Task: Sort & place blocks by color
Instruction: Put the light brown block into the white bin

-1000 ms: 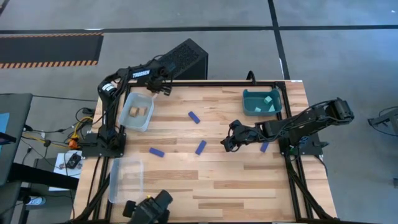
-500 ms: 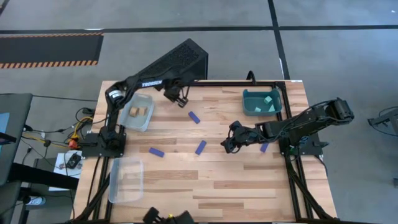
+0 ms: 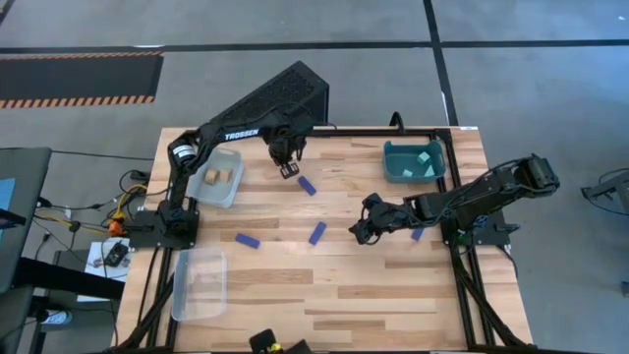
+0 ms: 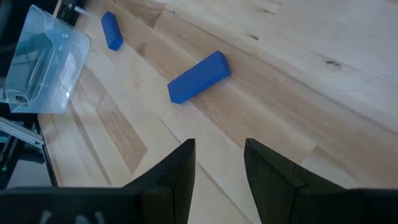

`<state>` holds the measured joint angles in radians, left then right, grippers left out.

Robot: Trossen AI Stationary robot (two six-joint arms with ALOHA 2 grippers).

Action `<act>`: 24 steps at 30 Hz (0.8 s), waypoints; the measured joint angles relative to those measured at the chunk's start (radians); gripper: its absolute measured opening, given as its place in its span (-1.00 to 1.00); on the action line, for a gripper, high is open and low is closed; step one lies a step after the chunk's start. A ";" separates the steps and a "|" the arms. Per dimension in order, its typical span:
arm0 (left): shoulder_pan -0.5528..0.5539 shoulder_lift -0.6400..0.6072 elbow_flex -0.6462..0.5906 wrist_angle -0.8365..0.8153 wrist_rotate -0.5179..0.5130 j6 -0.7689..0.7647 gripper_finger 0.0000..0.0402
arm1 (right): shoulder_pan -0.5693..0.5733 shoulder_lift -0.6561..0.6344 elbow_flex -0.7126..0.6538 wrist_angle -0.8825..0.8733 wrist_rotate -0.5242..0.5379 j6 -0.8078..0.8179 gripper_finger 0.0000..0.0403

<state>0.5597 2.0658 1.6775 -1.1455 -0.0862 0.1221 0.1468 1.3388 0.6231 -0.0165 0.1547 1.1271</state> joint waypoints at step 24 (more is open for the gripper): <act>0.187 -0.003 -0.058 -0.030 0.298 0.155 0.08 | 0.051 0.000 0.000 -0.017 0.061 0.056 -0.20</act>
<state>0.7471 2.0624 1.6194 -1.1759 0.2121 0.2773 0.1980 1.3388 0.6231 -0.0336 0.2155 1.1832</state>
